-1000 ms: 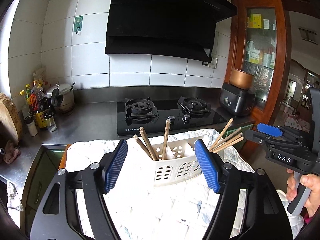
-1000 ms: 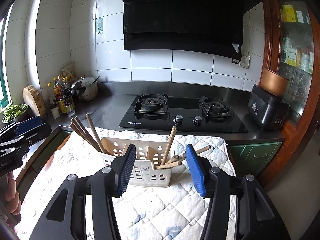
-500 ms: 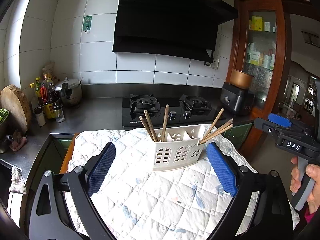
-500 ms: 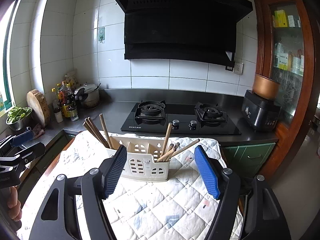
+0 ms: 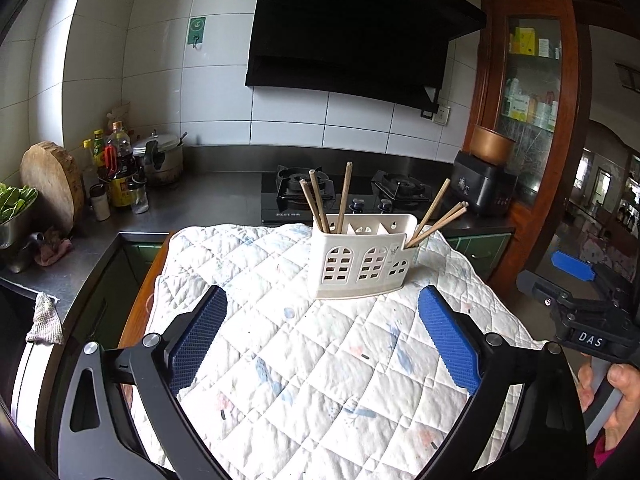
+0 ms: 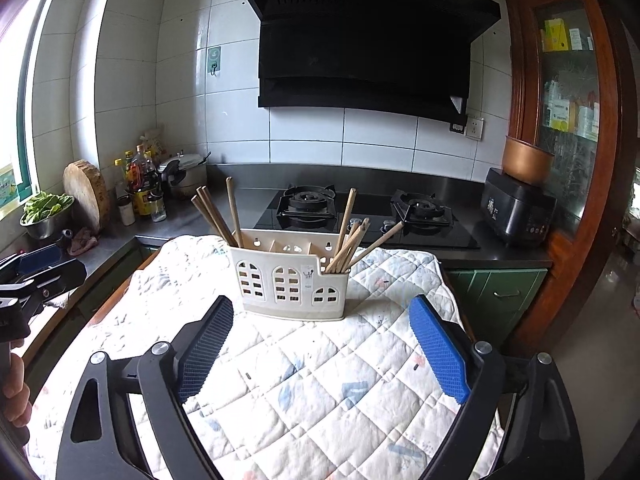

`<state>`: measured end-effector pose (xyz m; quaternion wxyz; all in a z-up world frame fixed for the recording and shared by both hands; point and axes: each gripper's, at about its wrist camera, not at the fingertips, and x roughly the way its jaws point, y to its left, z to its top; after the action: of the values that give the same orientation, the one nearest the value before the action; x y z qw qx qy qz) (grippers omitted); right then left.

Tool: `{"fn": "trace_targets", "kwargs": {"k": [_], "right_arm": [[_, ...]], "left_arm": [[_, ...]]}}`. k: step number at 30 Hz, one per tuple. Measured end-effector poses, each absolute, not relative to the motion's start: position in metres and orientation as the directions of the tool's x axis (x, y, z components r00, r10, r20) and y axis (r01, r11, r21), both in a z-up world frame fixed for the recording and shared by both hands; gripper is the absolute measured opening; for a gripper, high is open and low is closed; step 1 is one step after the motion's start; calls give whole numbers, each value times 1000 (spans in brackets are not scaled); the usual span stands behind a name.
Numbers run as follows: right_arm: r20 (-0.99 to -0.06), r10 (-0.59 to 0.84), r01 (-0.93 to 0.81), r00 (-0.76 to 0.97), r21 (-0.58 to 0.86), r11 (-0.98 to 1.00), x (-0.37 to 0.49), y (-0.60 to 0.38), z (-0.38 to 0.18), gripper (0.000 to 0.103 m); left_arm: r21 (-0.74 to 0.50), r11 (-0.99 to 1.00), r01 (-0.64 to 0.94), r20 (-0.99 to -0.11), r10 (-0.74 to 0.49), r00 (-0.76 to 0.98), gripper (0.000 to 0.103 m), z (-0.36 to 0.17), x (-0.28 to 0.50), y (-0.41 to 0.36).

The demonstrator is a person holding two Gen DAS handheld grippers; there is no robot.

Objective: Organize utensils

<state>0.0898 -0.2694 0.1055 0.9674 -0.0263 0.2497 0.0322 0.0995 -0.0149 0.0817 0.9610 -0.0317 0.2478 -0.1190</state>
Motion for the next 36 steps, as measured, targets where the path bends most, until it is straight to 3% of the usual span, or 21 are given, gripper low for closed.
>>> {"fn": "trace_targets", "kwargs": {"k": [7,16,36], "right_arm": [[-522,84,-97,849,3,995,62,-254,77,92],[-554,115,-62,824,115,991,36,-259,45,93],[-580,56,-33,813,50,998,18,-248,25,95]], "left_arm": [[-45,983,180,-488,-179,854,95,67,78,-15],[-56,981,188,-515,-190,836,95,50,60,-9],[-49,985,166,-583,-163,796,95,12,47,-6]]}}
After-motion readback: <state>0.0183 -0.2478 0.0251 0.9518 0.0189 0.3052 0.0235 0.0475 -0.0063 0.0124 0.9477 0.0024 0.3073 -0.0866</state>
